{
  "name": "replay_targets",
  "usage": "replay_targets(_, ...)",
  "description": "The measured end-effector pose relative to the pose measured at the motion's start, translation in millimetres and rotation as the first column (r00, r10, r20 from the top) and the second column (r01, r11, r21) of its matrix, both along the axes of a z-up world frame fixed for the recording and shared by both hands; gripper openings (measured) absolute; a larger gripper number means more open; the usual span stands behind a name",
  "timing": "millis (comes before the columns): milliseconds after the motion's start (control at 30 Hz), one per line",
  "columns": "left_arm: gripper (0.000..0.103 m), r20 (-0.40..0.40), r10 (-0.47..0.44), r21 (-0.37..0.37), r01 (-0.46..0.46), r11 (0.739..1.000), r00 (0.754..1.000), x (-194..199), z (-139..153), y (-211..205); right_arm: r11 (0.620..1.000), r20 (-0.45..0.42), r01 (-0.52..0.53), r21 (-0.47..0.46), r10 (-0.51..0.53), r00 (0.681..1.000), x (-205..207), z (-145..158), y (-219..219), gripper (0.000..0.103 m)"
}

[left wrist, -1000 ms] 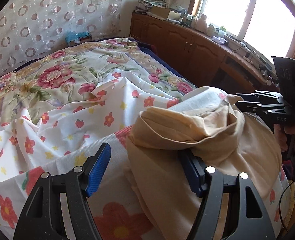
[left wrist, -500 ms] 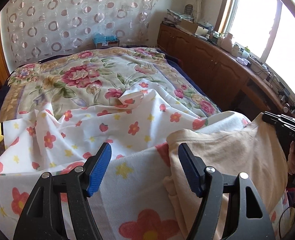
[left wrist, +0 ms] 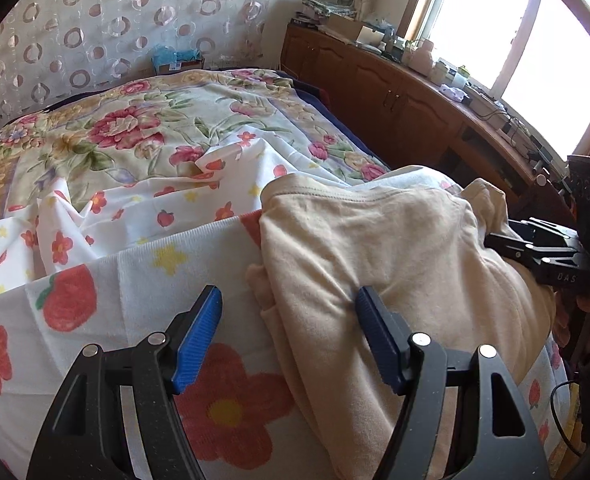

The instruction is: Fold small clothes

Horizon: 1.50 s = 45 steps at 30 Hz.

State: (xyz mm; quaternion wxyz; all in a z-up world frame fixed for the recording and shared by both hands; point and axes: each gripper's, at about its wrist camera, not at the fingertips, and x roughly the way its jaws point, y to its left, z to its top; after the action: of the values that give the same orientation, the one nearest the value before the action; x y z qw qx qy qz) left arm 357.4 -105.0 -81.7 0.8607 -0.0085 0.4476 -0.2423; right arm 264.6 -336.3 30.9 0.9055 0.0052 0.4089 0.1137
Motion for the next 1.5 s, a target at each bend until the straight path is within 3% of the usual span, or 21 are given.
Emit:
replay_targets(100,0.069,-0.016,-0.003,-0.014,0.003,1.000,1.000,0.2,-3.5,-2.1,1.000,-0.041,0.006,0.004,-0.006,0.999,12.5,-6.2,-0.2,0.062)
replay_targets(167,0.063,-0.012,-0.012,-0.022,0.012,1.000,1.000,-0.3,-3.6,-3.6,1.000,-0.045,0.010,0.025,-0.009,0.999,20.5,-4.4,-1.7,0.062)
replay_targets(300,0.041,-0.023,-0.036,-0.058,0.035,0.998,0.999,-0.9,-4.4,-5.1,0.999,-0.044,-0.009,0.035,0.010,0.999,25.6,-2.8,-1.9,0.061)
replay_targets(400,0.018,-0.048,-0.055,-0.087,0.051,0.995,0.997,0.1,-4.7,-6.0,0.996,-0.043,-0.071,0.060,0.074,0.996,24.8,-10.9,3.1,0.040)
replay_targets(433,0.015,-0.046,-0.060,-0.092,0.056,0.994,0.997,-1.4,-2.8,-6.1,0.994,-0.045,-0.085,0.066,0.088,0.995,25.7,-11.9,2.2,0.031)
replay_targets(533,0.014,-0.003,-0.069,-0.096,0.069,0.993,0.998,-12.4,10.6,-4.5,0.987,-0.041,-0.142,0.080,0.145,0.989,27.9,-12.4,-1.1,0.019)
replay_targets(700,0.013,0.097,-0.062,-0.150,0.076,0.986,0.993,-43.7,52.8,13.3,0.984,0.081,-0.169,0.062,0.164,0.983,12.0,5.0,-6.4,0.015)
replay_targets(867,0.013,0.197,0.007,-0.186,0.030,0.982,0.980,-82.0,91.2,53.9,0.976,0.197,-0.209,0.057,0.194,0.961,-6.3,31.6,9.1,0.014)
replay_targets(1033,0.013,0.262,0.115,-0.172,-0.071,0.982,0.958,-115.4,106.1,114.2,0.950,0.259,-0.312,0.027,0.295,0.920,-6.5,48.5,49.6,0.014)
replay_targets(1167,0.013,0.290,0.236,-0.165,-0.194,0.967,0.928,-137.8,103.4,171.7,0.910,0.285,-0.415,-0.022,0.403,0.869,6.1,59.2,104.7,0.014)
replay_targets(1500,0.013,0.291,0.505,-0.165,-0.478,0.863,0.813,-175.4,61.2,285.7,0.763,0.258,-0.617,-0.193,0.646,0.718,77.9,58.2,278.7,0.014)
